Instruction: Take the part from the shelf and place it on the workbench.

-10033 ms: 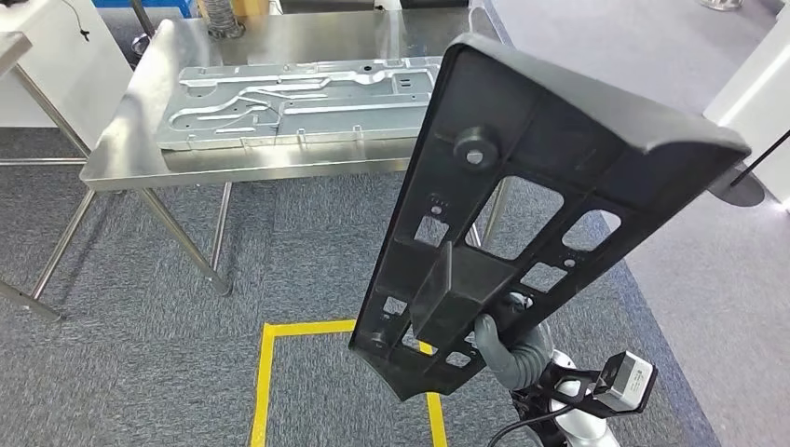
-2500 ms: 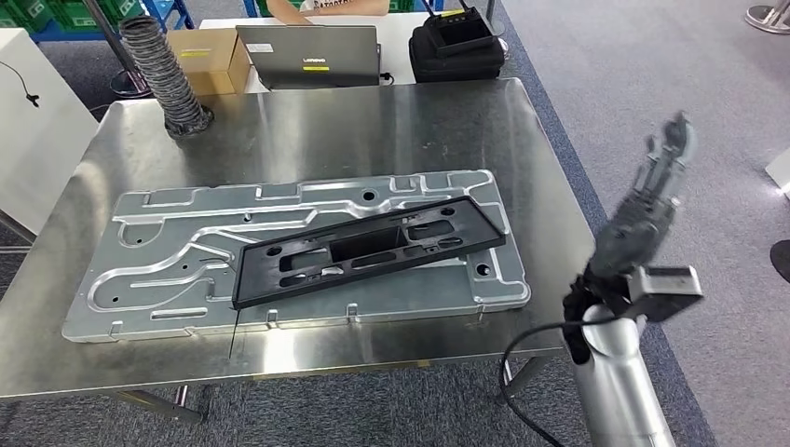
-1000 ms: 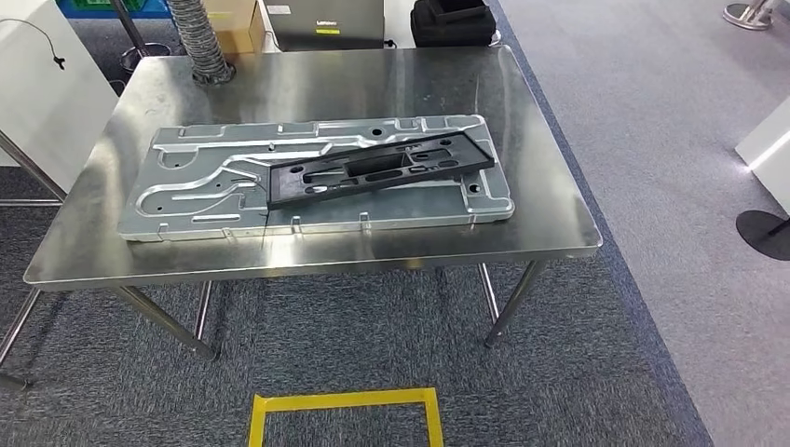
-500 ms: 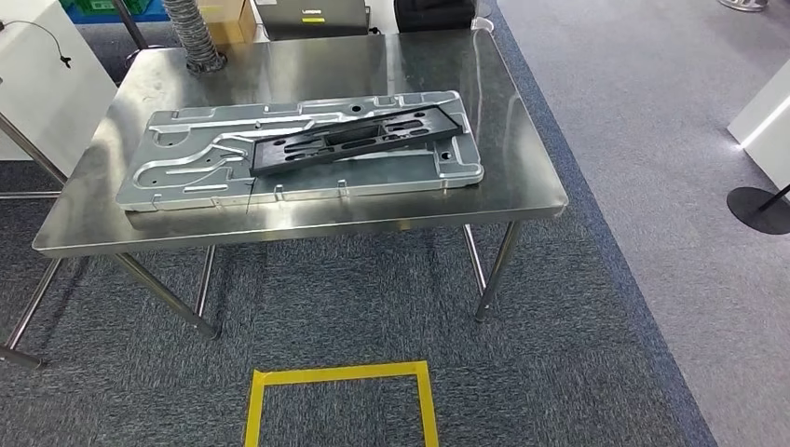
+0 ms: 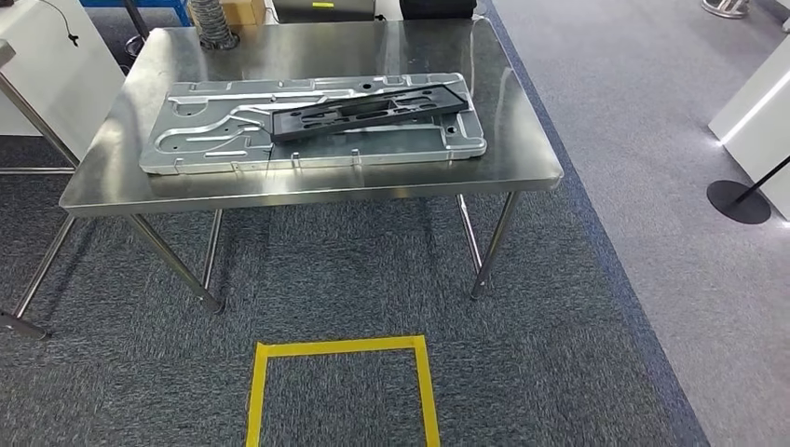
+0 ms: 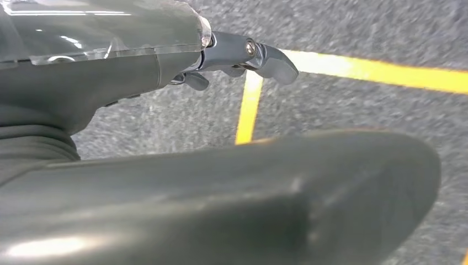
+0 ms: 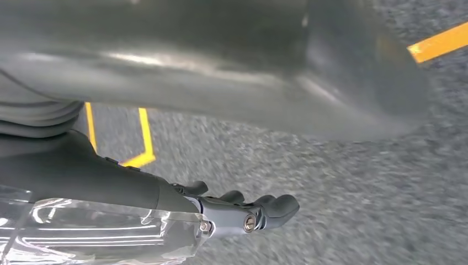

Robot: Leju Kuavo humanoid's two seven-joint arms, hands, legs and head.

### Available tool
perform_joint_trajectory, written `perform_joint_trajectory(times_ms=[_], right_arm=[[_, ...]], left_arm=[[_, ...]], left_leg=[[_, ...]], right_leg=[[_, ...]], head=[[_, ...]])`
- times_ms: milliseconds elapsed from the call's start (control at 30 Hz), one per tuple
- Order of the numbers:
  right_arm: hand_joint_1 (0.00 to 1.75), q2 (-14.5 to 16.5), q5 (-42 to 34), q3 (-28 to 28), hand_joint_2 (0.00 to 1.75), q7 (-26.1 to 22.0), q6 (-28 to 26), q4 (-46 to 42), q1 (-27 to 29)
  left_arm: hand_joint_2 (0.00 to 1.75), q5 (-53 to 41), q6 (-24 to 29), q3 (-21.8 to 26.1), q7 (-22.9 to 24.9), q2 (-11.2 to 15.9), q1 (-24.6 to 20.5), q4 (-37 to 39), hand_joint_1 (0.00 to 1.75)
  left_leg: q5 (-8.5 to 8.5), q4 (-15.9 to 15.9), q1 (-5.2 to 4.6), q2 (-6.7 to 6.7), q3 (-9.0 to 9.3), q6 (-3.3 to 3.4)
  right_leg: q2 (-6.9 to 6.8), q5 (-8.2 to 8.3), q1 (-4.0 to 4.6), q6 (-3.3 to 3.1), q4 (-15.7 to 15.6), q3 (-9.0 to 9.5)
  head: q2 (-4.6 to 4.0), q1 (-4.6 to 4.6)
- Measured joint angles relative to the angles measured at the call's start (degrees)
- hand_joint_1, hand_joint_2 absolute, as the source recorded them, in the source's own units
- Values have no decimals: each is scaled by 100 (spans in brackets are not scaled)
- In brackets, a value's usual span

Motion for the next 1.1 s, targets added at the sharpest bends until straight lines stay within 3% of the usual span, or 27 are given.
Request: perform_joint_trajectory(times_ms=[33,100,167,200,267,300,333,400,433,467,500,533,600,667,700,767,800,867,933,967,1000,1033,1100], right_arm=[[0,-1,-23,-21,0,-2,23,14,-3],[0,-2,-60,-59,0,-5,78,32,-25],[0,-5,-97,-102,0,-3,150,47,-65],[0,-5,-119,-127,0,16,186,58,-79],[0,-1,-153,-189,0,127,243,90,-84],[0,5,-159,-219,0,217,271,109,-86],[0,11,-161,-244,0,311,305,126,-88],[0,27,-160,-280,0,451,356,151,-94],[0,37,-159,-297,0,491,368,162,-95],[0,46,-158,-313,0,514,372,173,-96],[0,56,-156,-328,0,533,374,184,-97],[0,68,-154,-342,0,548,378,194,-99],[0,98,-151,-360,0,555,416,209,-111],[0,126,-151,-367,0,506,485,220,-136],[0,133,-151,-369,0,469,517,224,-150],[0,135,-152,-373,0,414,557,229,-169],[0,135,-163,-379,0,392,579,233,-173],[0,138,-214,-402,0,340,636,243,-174],[0,140,-271,-428,0,278,681,251,-179],[0,140,-287,-441,0,255,688,252,-182],[0,140,-299,-455,0,240,688,252,-184],[0,140,-308,-472,0,231,687,252,-184],[0,140,-321,-495,0,226,683,253,-188]], left_arm=[[0,-2,0,-1,2,-1,0,0,0],[0,-7,0,-2,8,-2,-5,0,0],[0,-19,3,-2,20,-2,-14,0,0],[0,-31,5,-2,27,-2,-19,0,0],[0,-59,10,-3,44,1,-20,0,0],[0,-76,10,-3,52,3,-15,0,0],[0,-91,11,-4,59,4,-9,0,0],[0,-118,9,-6,65,1,-9,1,0],[0,-124,8,-7,66,-1,-12,1,0],[0,-126,7,-8,66,-1,-16,1,0],[0,-126,7,-9,66,0,-19,1,0],[0,-128,7,-10,66,1,-24,0,0],[0,-137,7,-13,66,4,-50,0,0],[0,-146,8,-16,65,8,-87,0,0],[0,-150,8,-18,65,8,-101,0,0],[0,-158,9,-20,65,5,-105,1,0],[0,-160,9,-20,67,3,-105,1,0],[0,-167,9,-20,71,1,-110,2,0],[0,-182,13,-20,74,2,-110,2,0],[0,-189,14,-20,75,2,-110,2,0],[0,-195,16,-21,77,2,-109,2,0],[0,-199,18,-21,81,2,-110,2,0],[0,-204,22,-24,100,2,-111,2,0]], left_leg=[[55,36,2,0,-107,-15],[150,133,-2,-1,-289,-58],[246,213,-14,4,-410,-123],[300,228,-15,8,-443,-159],[355,235,2,1,-490,-230],[240,313,11,-14,-534,-260],[12,499,19,-30,-603,-287],[-601,1177,35,-48,-783,-324],[-798,1548,41,-49,-847,-339],[-847,1817,46,-49,-853,-346],[-761,1914,49,-50,-774,-346],[-599,1811,50,-51,-593,-335],[-401,1092,43,-58,36,-286],[-525,303,22,-70,575,-231],[-593,98,6,-75,681,-203],[-551,0,5,-61,629,-139],[-486,-11,13,-47,575,-91],[-336,-31,27,-24,425,-19],[-196,-22,11,-21,236,5],[-133,-13,3,-18,138,2],[-73,-2,-2,-16,37,-8],[-18,12,-4,-16,-59,-21],[83,47,-8,-16,-206,-56]], right_leg=[[0,177,-9,4,-137,198],[-1,344,-9,-16,-893,838],[2,187,14,-84,-1685,1370],[3,122,32,-126,-1891,1485],[-10,174,30,-219,-1932,1429],[-25,235,25,-269,-1933,1375],[-39,305,17,-315,-1939,1306],[-55,447,27,-366,-1933,1133],[-57,515,35,-372,-1921,1037],[-58,581,43,-371,-1899,935],[-58,639,48,-364,-1866,829],[-56,690,50,-353,-1824,722],[-53,772,57,-317,-1724,533],[-54,852,71,-262,-1647,417],[-57,900,72,-228,-1634,385],[-51,978,63,-154,-1632,342],[-38,895,53,-124,-1574,302],[-11,422,30,-80,-1166,158],[-8,-117,12,-44,-459,-13],[-8,-198,5,-29,-166,-46],[-8,-122,0,-22,-10,-11],[-8,66,-3,-25,-34,107],[-11,383,3,-66,-635,630]], head=[[-1,0],[0,-1],[1,-1],[1,-1],[1,-1],[1,-1],[0,-1],[-1,-1],[-1,-1],[-1,-2],[-1,-2],[-1,-2],[1,-2],[1,-1],[1,-1],[0,-1],[0,-1],[-1,0],[-1,1],[-1,1],[-1,1],[-1,1],[0,0]])
